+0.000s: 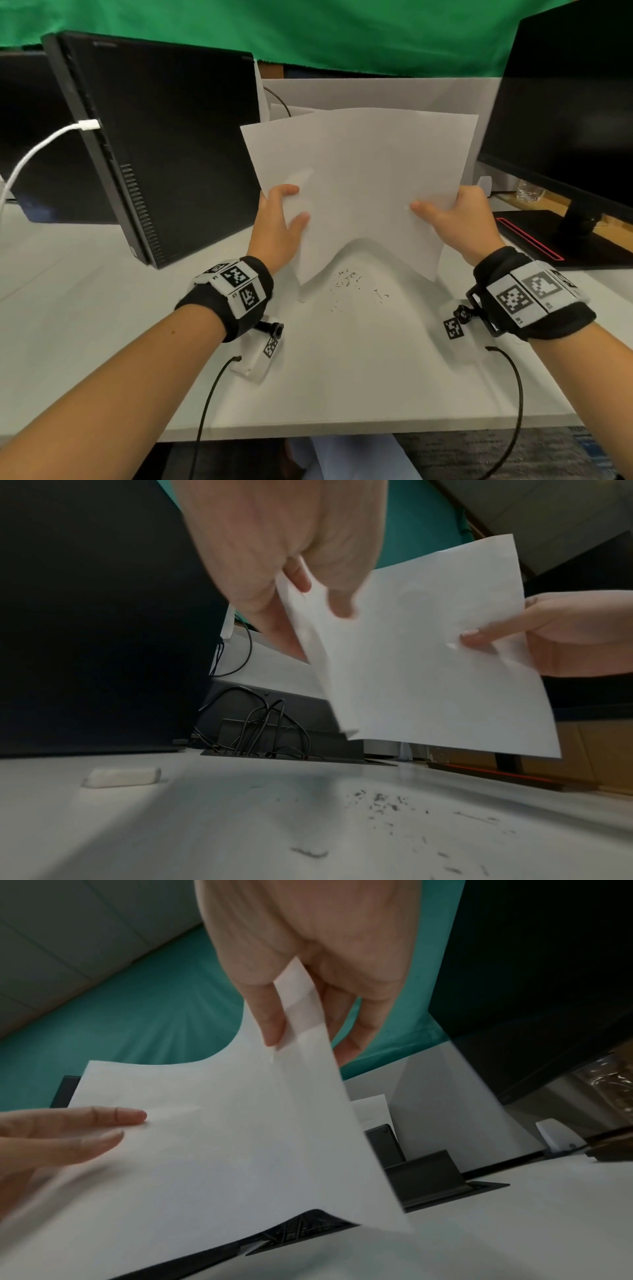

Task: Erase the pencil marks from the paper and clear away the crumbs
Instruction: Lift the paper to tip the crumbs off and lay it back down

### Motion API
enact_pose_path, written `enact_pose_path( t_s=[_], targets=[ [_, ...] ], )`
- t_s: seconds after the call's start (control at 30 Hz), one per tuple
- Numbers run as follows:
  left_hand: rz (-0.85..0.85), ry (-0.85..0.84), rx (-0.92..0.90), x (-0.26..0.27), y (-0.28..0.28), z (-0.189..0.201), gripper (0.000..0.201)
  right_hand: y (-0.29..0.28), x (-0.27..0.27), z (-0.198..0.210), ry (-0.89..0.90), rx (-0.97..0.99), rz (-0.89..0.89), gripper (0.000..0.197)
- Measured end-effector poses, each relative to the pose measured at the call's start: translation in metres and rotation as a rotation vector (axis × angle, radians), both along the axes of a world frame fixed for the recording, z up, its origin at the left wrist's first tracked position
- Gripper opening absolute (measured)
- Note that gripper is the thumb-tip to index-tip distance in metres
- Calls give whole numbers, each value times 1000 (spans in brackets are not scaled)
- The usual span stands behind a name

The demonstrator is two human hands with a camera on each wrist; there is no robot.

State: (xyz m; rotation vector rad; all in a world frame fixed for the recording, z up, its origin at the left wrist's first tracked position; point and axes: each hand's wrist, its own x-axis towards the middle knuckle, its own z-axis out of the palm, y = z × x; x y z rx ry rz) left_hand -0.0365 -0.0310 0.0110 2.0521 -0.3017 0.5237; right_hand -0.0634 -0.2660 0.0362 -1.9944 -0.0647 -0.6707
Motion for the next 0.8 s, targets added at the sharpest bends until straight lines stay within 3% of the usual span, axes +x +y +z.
enact_pose_path(
  t_s=[0.03, 0.2, 0.27, 0.37, 0.6, 0.8],
  targets=[
    [7, -8, 18, 1, -1, 1, 44, 0, 0, -1, -1, -1, -3, 25],
    [-87, 0, 148, -1, 0, 3, 68, -4, -1, -3, -13, -27, -18, 27],
    [-71, -34, 143, 1, 2, 2, 62, -6, 1, -6, 44, -66, -13, 30],
    [-87, 45, 320, 0, 2, -3, 47, -6, 1, -10, 199, -171, -32, 29],
    [-37, 74, 189, 3, 2, 3, 39, -2, 1, -12, 144, -181, -72, 30],
    [15, -8, 112, 3, 9, 14, 53, -1, 6, 1, 17, -46, -95, 30]
  ],
)
